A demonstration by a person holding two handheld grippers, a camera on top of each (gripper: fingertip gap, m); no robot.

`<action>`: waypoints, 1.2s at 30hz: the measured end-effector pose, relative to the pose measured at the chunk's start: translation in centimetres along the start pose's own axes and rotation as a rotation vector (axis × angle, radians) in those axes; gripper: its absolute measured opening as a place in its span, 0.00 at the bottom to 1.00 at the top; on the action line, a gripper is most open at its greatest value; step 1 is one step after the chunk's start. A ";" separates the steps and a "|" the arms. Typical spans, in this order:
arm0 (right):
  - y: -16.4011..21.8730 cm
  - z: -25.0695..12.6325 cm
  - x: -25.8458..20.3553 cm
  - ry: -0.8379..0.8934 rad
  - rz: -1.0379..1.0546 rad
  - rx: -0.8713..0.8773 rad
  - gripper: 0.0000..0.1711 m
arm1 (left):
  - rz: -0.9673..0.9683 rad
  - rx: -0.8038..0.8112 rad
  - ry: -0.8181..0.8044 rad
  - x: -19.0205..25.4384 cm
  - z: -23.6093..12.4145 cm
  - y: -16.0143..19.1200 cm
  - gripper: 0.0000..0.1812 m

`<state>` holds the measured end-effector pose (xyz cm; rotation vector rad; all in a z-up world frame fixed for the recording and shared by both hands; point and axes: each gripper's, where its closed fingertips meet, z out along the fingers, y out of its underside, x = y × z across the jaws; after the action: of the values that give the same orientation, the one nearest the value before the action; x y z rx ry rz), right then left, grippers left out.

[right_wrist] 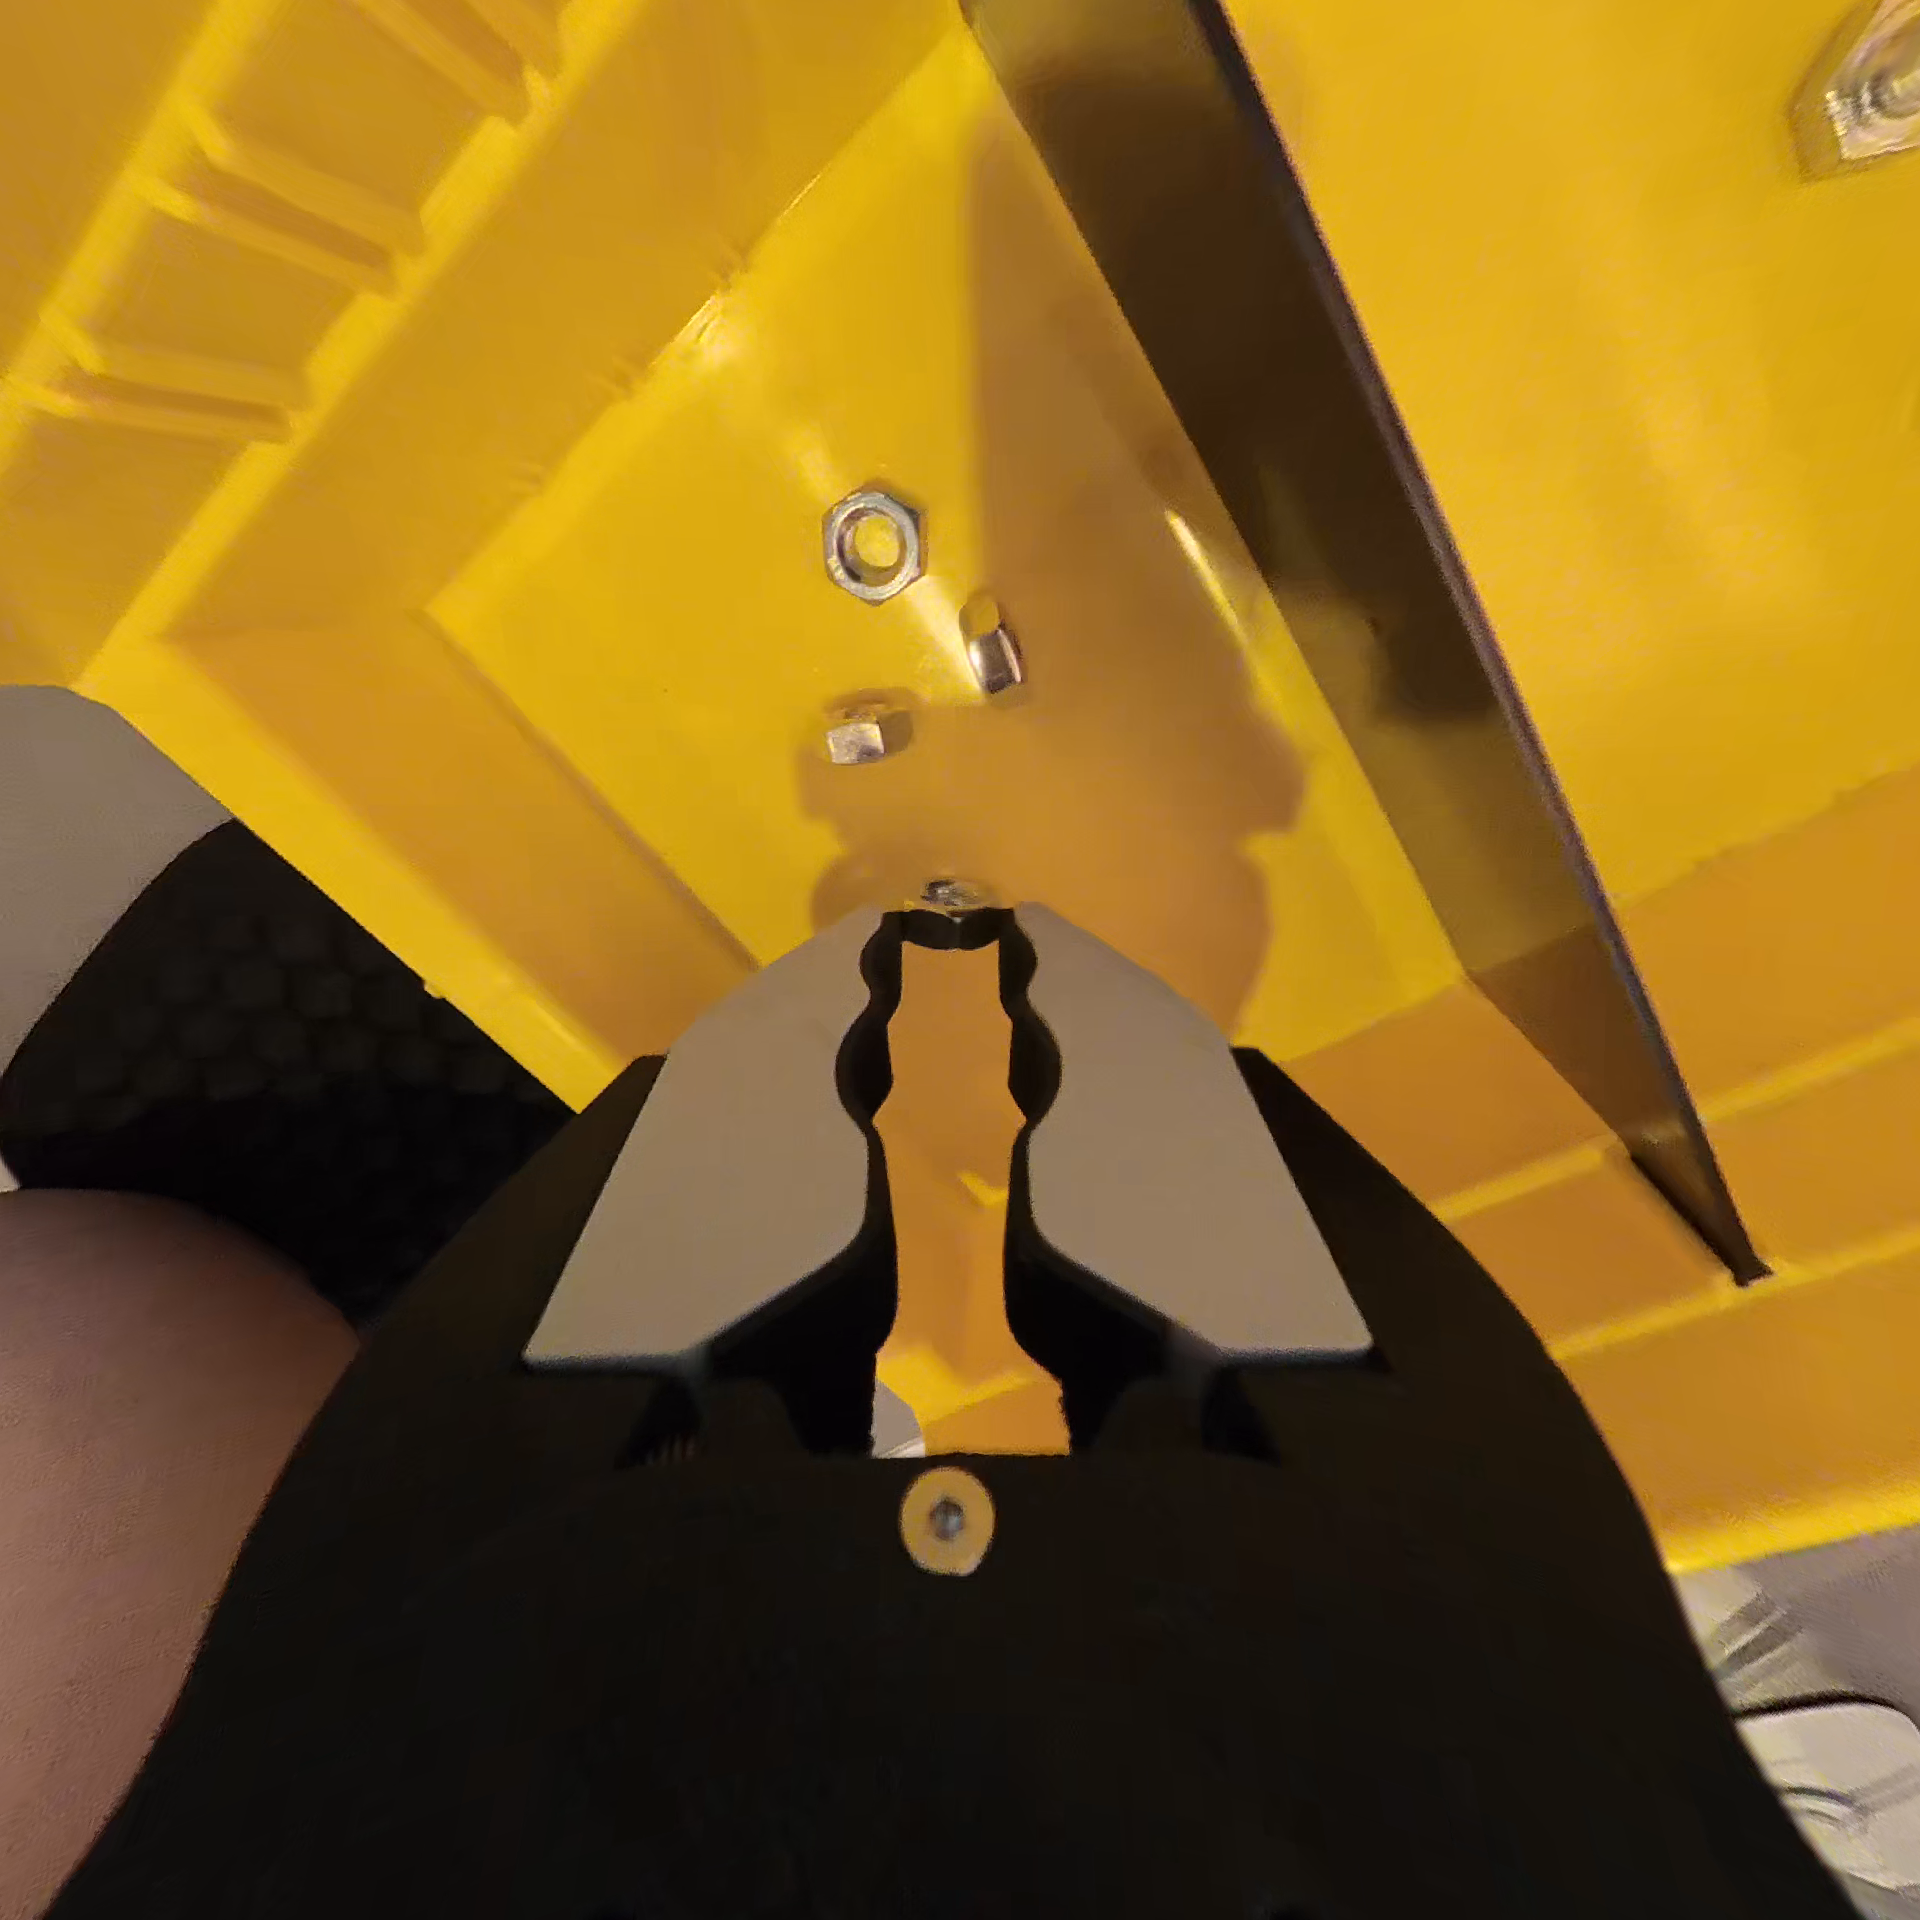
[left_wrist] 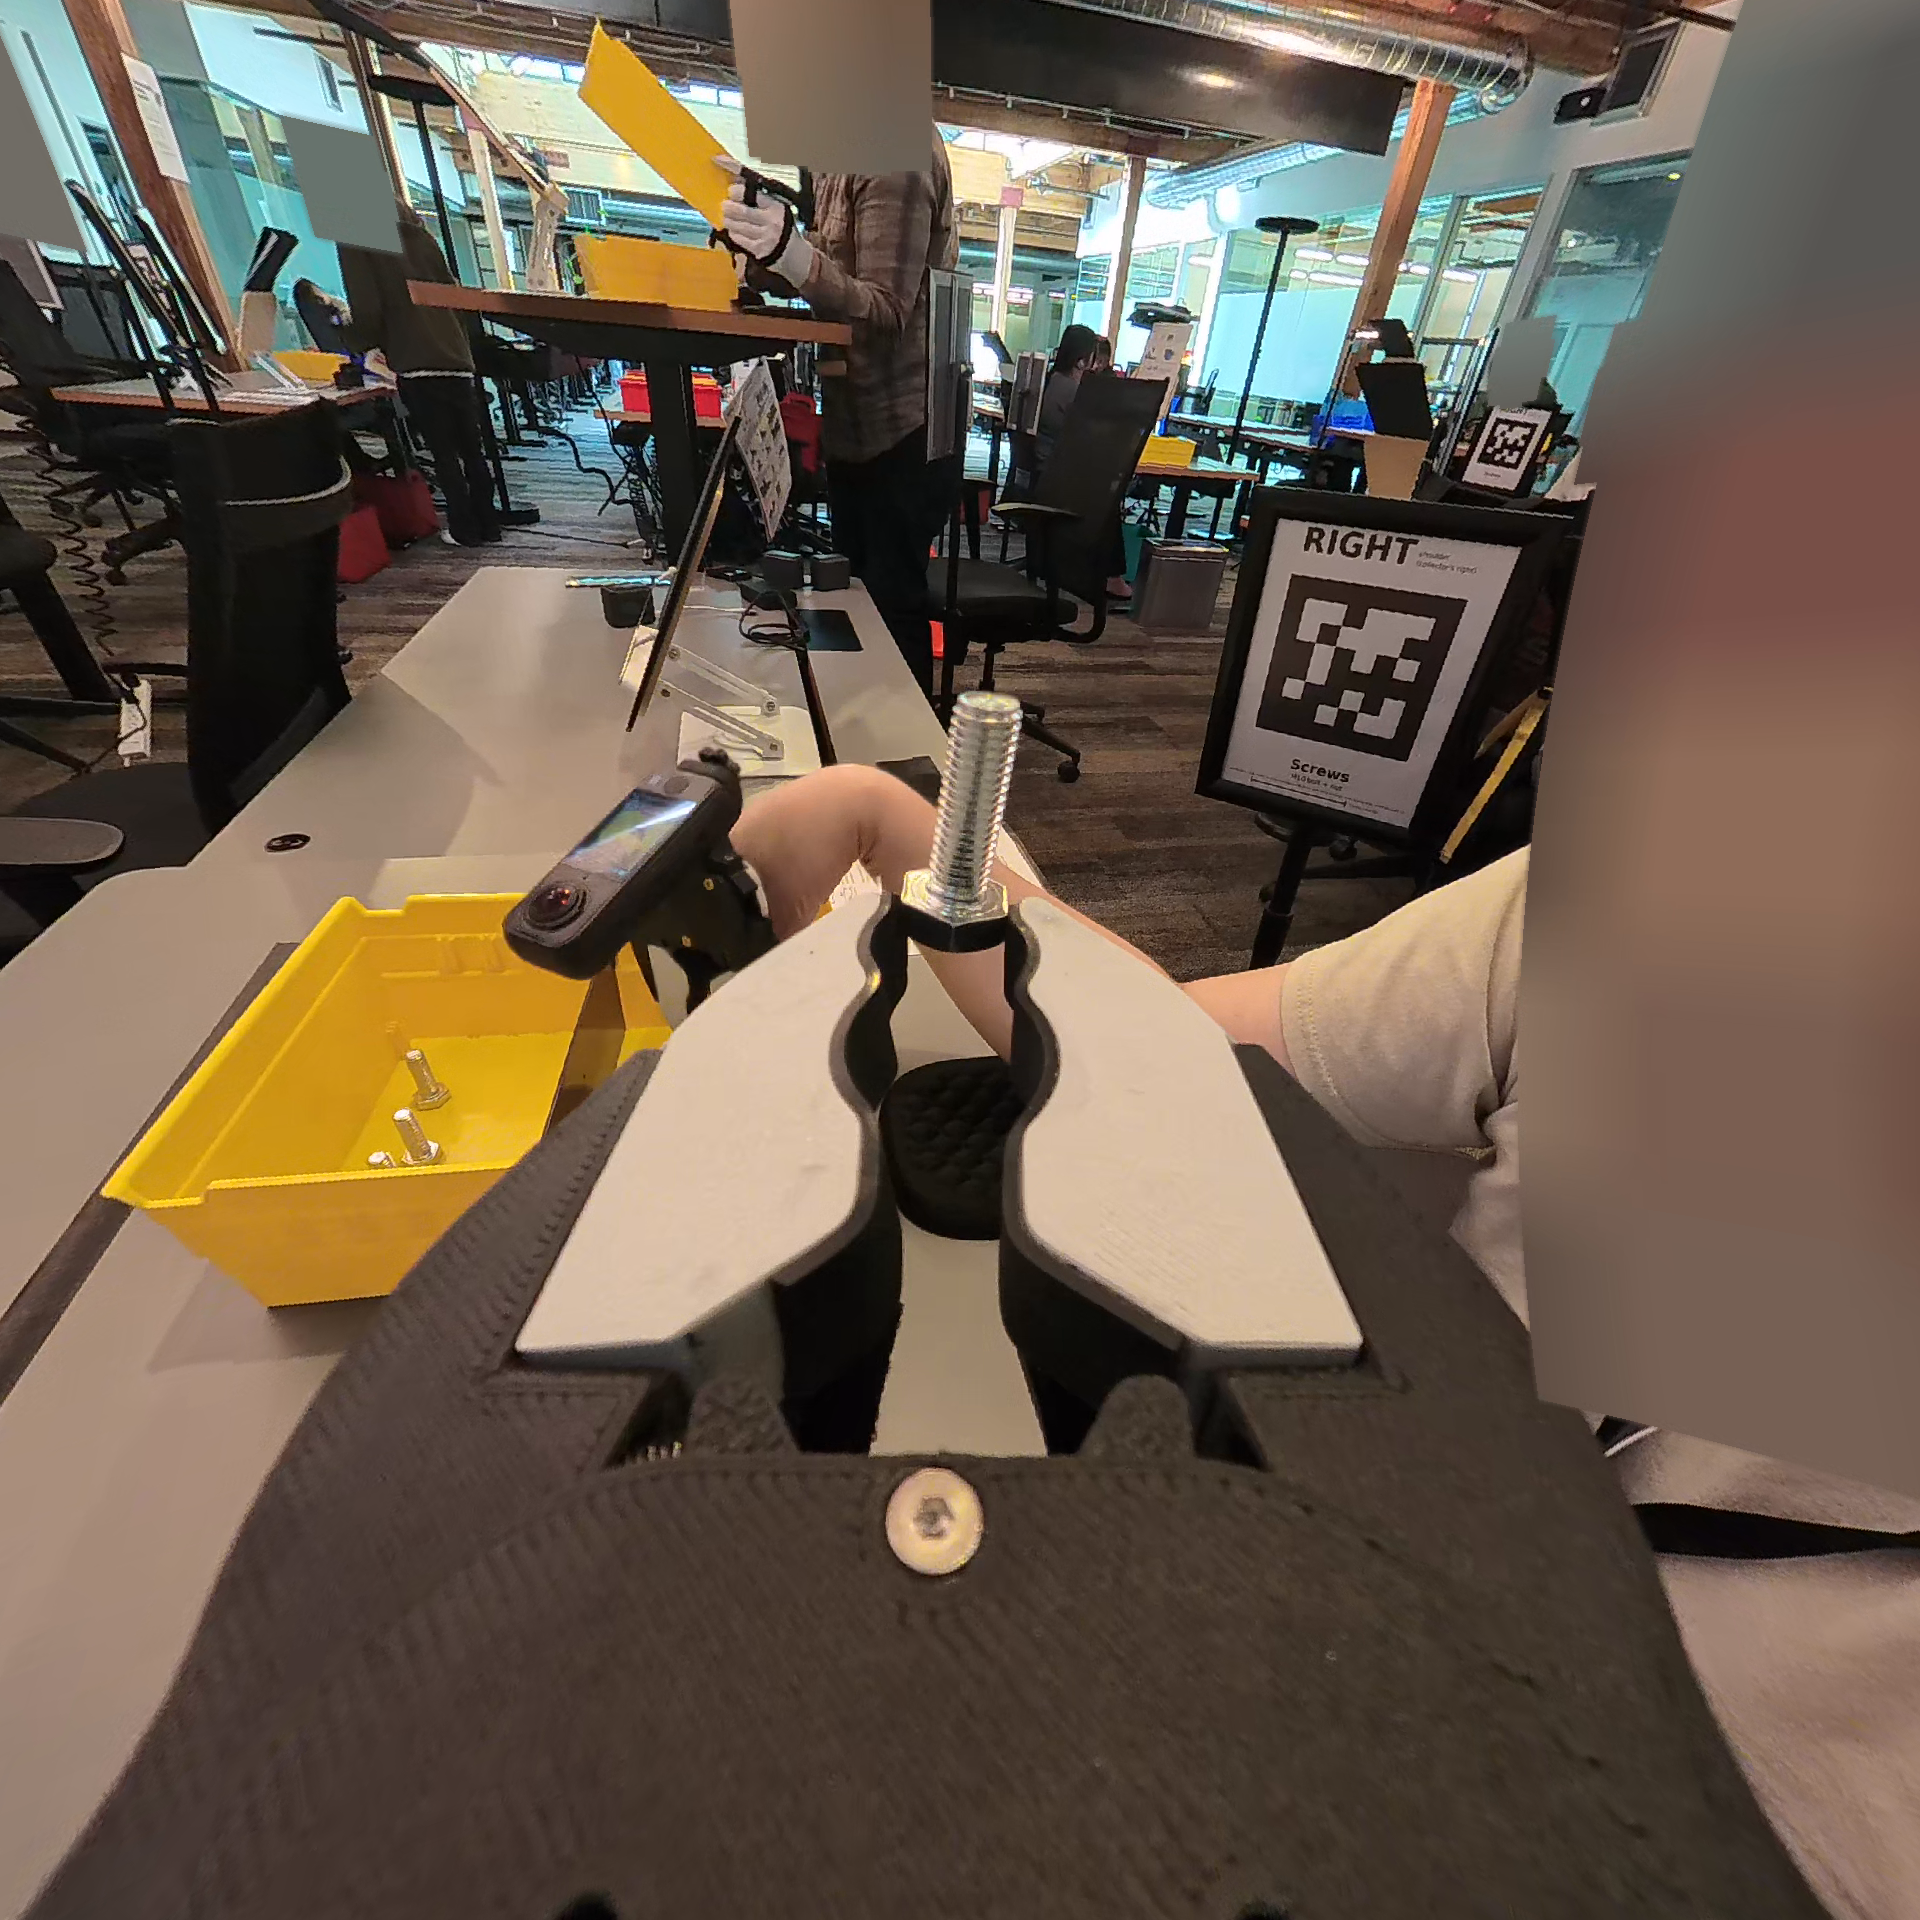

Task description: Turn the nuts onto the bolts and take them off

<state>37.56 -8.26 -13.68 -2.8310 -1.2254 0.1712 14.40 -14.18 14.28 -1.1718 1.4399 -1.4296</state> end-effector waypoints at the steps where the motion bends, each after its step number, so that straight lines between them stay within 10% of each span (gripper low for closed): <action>1: 0.1 0.2 -0.1 -0.008 0.005 -0.013 0.11 | 0.001 0.001 -0.001 0.0 0.0 0.0 0.10; 14: -0.7 0.3 0.7 0.004 0.106 0.031 0.14 | 0.005 -0.006 0.006 0.3 0.0 0.0 0.10; 22: -7.0 -11.6 -2.1 0.165 -0.076 0.602 0.15 | 0.002 -0.026 -0.041 -0.7 0.4 0.6 0.10; 29: -14.8 -26.6 -15.5 -0.051 -0.491 1.434 0.25 | 0.003 -0.059 -0.134 -2.6 0.8 1.6 0.10; 36: -17.0 -26.5 -19.4 -0.314 -0.463 1.437 0.23 | 0.003 -0.073 -0.136 -2.7 1.2 2.0 0.10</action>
<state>15.33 -10.85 15.78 -1.2893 -1.0420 0.9901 16.11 -12.03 12.05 -1.2871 1.4083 -1.2786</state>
